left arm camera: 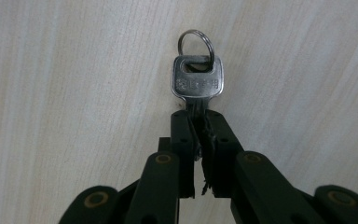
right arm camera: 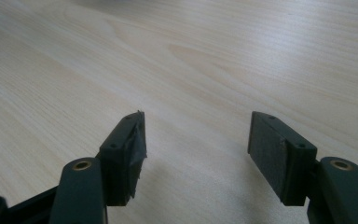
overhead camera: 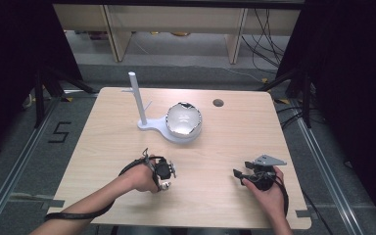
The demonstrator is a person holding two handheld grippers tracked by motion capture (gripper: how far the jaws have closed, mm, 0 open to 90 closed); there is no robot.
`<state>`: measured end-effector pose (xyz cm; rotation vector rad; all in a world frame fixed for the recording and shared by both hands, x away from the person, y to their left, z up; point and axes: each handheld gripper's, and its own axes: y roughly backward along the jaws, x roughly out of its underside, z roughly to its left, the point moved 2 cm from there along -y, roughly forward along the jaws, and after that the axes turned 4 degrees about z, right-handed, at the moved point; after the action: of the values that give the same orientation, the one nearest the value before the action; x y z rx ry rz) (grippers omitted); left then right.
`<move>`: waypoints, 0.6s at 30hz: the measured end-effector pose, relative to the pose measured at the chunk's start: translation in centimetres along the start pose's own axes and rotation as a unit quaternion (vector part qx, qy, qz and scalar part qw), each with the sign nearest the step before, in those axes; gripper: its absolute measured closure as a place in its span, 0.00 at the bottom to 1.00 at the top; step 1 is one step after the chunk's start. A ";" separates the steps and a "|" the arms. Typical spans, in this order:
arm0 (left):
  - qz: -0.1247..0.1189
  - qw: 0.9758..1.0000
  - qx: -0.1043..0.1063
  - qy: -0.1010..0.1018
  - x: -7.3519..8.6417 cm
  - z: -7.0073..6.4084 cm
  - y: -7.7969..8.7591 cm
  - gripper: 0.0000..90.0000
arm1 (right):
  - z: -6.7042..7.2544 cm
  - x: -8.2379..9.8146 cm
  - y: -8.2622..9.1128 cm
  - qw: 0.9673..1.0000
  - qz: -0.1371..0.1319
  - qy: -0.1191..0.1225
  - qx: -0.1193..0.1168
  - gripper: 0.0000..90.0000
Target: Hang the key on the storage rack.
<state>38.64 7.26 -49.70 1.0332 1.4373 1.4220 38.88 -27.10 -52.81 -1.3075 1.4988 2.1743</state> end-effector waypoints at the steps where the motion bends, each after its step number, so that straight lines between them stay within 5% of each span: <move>1: -0.001 1.000 0.001 0.001 0.0 0.0 0.1 0.92 | 0.0 0.0 0.0 1.000 0.000 0.000 0.000 0.42; 18: -0.061 0.998 -0.015 0.022 1.3 1.1 3.2 0.92 | 0.0 0.0 0.1 1.000 0.005 -0.001 0.001 0.42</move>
<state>39.22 8.90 -46.55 0.8855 1.4808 1.3806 38.85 -27.12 -52.76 -1.3000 1.5100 2.1784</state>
